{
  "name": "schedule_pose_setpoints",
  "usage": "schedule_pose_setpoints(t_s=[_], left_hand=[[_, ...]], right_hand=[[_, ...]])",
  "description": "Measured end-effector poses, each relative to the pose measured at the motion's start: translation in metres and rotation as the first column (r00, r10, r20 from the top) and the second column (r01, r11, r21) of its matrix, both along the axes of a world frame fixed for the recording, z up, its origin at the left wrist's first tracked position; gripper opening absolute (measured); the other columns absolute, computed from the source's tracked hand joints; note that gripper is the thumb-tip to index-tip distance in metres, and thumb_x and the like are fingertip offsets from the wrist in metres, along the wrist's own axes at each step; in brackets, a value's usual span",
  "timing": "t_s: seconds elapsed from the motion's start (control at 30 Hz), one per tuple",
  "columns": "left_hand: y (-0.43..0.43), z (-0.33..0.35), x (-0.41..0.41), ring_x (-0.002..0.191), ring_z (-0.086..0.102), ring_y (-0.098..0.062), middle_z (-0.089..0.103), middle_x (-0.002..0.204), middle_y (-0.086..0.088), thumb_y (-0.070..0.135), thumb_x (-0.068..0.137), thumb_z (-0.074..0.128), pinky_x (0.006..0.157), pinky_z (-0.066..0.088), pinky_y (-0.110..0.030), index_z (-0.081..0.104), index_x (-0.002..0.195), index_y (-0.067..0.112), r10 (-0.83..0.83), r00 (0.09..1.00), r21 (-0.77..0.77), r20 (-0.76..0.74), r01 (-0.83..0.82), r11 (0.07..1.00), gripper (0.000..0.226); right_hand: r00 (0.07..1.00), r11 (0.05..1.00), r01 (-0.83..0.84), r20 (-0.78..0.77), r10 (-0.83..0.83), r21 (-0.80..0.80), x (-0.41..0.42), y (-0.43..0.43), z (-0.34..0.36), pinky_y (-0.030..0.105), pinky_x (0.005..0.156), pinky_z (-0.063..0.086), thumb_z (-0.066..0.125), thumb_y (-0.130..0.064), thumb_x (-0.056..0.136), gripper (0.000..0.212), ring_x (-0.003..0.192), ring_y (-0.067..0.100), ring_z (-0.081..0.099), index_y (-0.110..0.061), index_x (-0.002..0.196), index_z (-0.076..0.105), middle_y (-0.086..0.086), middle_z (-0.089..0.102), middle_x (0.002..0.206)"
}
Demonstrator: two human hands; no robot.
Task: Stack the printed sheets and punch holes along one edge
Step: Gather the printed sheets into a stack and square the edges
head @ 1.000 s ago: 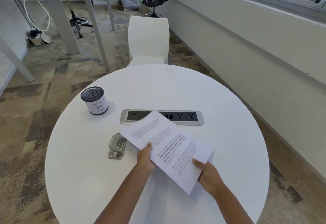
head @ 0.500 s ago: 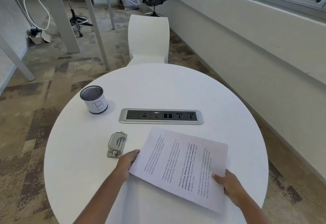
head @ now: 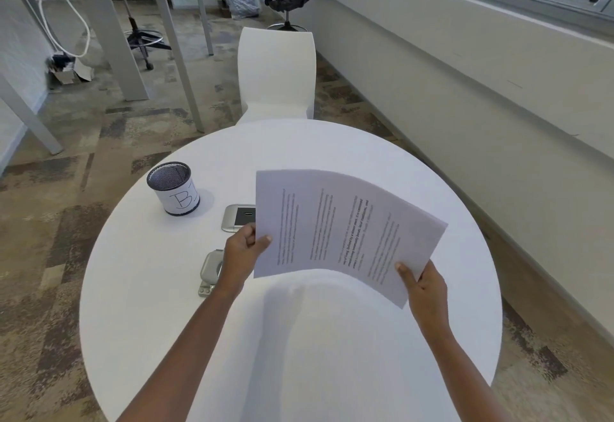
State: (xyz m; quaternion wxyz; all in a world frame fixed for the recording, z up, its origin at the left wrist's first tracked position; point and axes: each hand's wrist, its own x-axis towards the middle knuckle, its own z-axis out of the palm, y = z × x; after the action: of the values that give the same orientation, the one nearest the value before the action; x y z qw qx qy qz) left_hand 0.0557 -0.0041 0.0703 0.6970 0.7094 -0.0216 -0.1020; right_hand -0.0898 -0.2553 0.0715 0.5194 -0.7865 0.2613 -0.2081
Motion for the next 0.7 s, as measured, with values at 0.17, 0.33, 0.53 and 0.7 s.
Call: schedule_pose_setpoints(t_s=[0.17,0.33,0.53,0.7], left_hand=[[0.0,-0.013,-0.009,0.087,0.062,-0.023,0.064,0.105,-0.01,0.0,0.088,0.056,0.065,0.054,-0.013,0.06,0.109,0.005,-0.043,0.999,0.036,-0.013,0.044,0.998,0.022],[0.0,-0.018,-0.011,0.078,0.063,-0.008,0.065,0.093,0.006,-0.001,0.085,0.059,0.058,0.051,-0.005,0.061,0.1,0.009,0.004,1.0,0.007,0.002,-0.004,1.0,0.018],[0.005,-0.025,-0.016,0.062,0.068,0.005,0.07,0.076,0.015,0.003,0.086,0.059,0.051,0.049,-0.004,0.064,0.087,0.019,-0.008,0.999,0.047,-0.034,0.009,0.999,0.016],[0.008,-0.022,-0.014,0.06,0.068,0.004,0.074,0.07,0.017,0.006,0.088,0.057,0.052,0.053,-0.01,0.065,0.088,0.021,-0.019,0.992,-0.008,-0.125,0.018,1.0,0.018]], right_hand=[[0.998,0.997,0.011,-0.056,-0.007,0.082,0.0,0.001,-0.011,0.028,0.066,0.047,0.055,-0.007,0.088,0.014,0.088,0.028,0.06,-0.007,0.102,0.057,0.007,0.062,0.093],[0.999,0.994,0.04,-0.003,-0.04,0.105,-0.001,0.0,-0.011,0.022,0.061,0.046,0.057,-0.009,0.088,0.009,0.083,0.023,0.059,-0.013,0.096,0.056,0.004,0.063,0.089],[0.994,0.993,-0.012,-0.107,0.025,0.117,-0.005,-0.008,-0.024,0.026,0.068,0.047,0.058,-0.01,0.087,0.015,0.089,0.023,0.06,-0.01,0.102,0.058,0.006,0.065,0.096],[0.988,0.963,0.071,-0.149,-0.032,0.259,-0.016,-0.024,-0.036,0.034,0.071,0.047,0.062,-0.015,0.085,0.01,0.078,0.025,0.056,-0.006,0.083,0.062,0.006,0.066,0.081]])
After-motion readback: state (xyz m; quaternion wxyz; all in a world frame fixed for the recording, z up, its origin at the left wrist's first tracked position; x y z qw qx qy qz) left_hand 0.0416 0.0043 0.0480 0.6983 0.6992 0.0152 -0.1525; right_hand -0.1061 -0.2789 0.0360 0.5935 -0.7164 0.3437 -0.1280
